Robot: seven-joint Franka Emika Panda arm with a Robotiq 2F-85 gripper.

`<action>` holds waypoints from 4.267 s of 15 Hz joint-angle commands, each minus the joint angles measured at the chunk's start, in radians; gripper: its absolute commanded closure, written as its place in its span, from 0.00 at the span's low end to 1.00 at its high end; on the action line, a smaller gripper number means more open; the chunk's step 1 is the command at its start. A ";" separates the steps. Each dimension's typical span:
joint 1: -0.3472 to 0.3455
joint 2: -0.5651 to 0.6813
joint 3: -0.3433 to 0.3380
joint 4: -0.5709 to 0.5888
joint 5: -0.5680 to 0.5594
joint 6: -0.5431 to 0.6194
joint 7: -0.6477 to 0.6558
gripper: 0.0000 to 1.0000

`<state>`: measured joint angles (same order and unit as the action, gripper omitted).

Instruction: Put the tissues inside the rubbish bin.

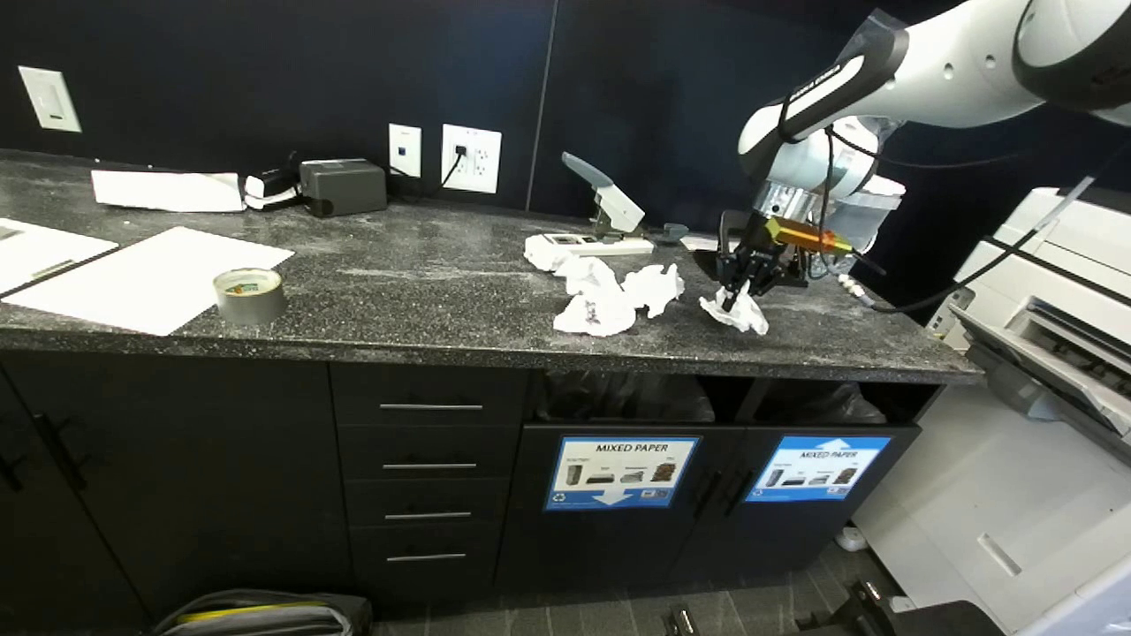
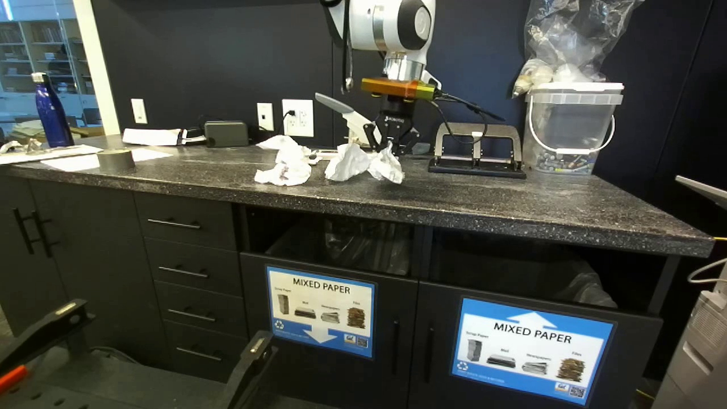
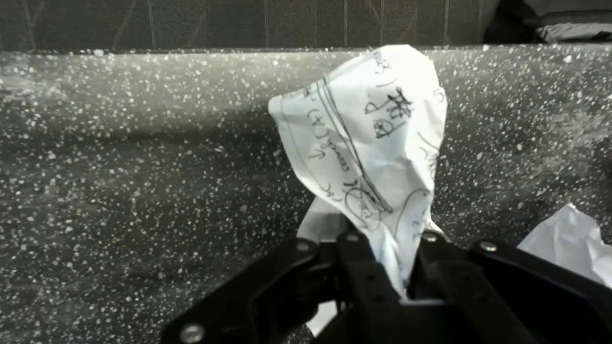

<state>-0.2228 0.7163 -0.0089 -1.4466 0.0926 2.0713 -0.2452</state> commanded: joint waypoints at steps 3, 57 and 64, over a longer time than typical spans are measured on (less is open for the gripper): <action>-0.010 -0.214 0.044 -0.341 0.061 0.133 -0.130 0.84; -0.027 0.446 0.039 -0.776 -0.519 2.223 0.051 0.86; -0.089 0.513 0.126 -0.612 -0.510 2.192 0.006 0.86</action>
<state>-0.2940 1.1813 0.0871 -2.1342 -0.4205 4.2134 -0.2199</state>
